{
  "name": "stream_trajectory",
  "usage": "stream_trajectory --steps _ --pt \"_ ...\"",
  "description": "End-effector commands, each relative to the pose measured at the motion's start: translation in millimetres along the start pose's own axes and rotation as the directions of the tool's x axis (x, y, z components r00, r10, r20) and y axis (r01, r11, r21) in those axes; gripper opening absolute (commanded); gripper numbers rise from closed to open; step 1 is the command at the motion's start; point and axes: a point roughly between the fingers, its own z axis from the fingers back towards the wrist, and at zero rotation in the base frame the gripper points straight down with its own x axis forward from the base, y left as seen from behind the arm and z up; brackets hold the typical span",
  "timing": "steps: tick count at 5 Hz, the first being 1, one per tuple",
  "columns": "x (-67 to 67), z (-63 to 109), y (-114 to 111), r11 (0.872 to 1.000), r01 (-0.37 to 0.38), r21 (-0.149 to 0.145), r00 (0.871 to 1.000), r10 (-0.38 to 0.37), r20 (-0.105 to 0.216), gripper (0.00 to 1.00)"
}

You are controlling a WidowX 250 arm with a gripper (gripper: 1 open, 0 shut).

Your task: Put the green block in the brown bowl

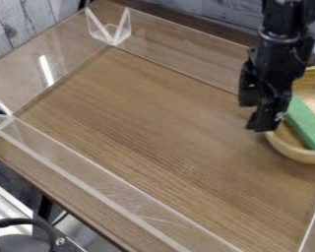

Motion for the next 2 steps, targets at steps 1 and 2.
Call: stream_trajectory --steps 1,2 --pt "21.3 7.6 6 0.995 0.089 0.055 0.995 -0.091 0.045 0.00" --pt "33.5 5.7 9 0.985 0.156 0.069 0.987 -0.159 0.029 0.00"
